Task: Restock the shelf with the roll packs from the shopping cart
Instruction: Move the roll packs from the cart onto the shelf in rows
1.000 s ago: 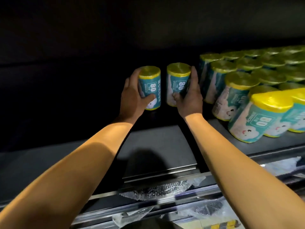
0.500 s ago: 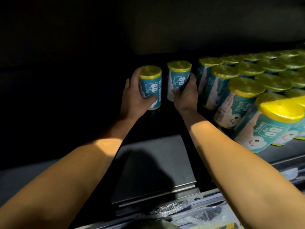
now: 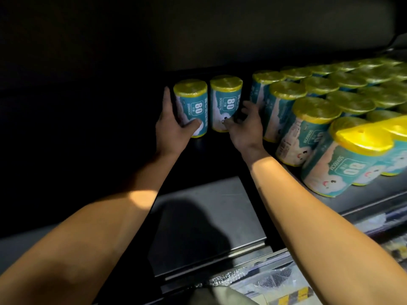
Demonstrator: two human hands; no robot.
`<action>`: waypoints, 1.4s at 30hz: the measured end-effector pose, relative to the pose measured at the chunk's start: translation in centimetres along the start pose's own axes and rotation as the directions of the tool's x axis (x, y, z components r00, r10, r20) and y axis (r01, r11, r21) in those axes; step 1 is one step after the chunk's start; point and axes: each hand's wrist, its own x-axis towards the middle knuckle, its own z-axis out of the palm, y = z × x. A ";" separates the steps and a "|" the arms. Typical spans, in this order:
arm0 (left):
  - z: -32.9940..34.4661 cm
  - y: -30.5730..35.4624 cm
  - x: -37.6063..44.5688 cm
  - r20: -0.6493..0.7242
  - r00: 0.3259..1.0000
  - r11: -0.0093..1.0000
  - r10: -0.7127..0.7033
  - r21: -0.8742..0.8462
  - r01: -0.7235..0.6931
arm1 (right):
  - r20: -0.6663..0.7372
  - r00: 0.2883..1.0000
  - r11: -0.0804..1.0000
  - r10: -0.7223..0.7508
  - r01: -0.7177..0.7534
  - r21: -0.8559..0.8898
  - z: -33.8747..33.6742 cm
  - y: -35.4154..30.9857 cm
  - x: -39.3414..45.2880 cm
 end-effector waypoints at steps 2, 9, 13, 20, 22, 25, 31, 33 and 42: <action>0.2 -0.4 0.0 -0.011 1.000 1.000 -0.002 0.000 0.002 | 0.015 1.000 0.998 0.005 -0.006 0.063 -0.1 0.1 -0.6; 1.6 0.9 0.4 0.021 1.000 1.000 -0.020 -0.018 0.020 | 0.082 0.995 0.979 0.052 -0.067 0.194 -0.6 -0.8 -1.4; 2.5 1.4 0.4 0.026 1.000 1.000 -0.016 -0.022 0.016 | 0.083 0.996 0.970 0.044 -0.062 0.234 -1.1 -0.5 -1.1; 3.5 2.0 0.5 0.060 0.998 1.000 -0.025 -0.003 0.025 | 0.114 0.988 0.973 0.100 -0.121 0.196 -1.9 -0.8 -0.6; 3.5 1.9 0.5 0.066 0.997 0.999 -0.035 0.006 0.035 | 0.130 0.986 0.971 0.107 -0.131 0.201 -2.3 -0.6 -0.4; 3.2 2.0 0.8 0.118 0.991 0.998 -0.065 0.032 0.062 | 0.125 0.988 0.992 0.088 -0.099 0.082 -2.7 -0.9 -1.0; 0.5 2.6 -1.3 0.209 0.975 0.993 -0.081 0.101 0.061 | 0.139 0.987 0.973 -0.086 0.113 -0.202 -4.5 -1.5 -5.5; -0.7 3.1 -3.2 0.235 0.972 0.993 -0.029 0.115 0.001 | 0.136 0.981 0.967 -0.138 0.163 -0.196 -5.5 -1.8 -7.5; -3.5 8.3 -13.6 0.352 0.935 0.997 0.037 0.050 -0.058 | 0.208 0.975 0.949 -0.083 0.141 -0.282 -13.1 -1.1 -15.9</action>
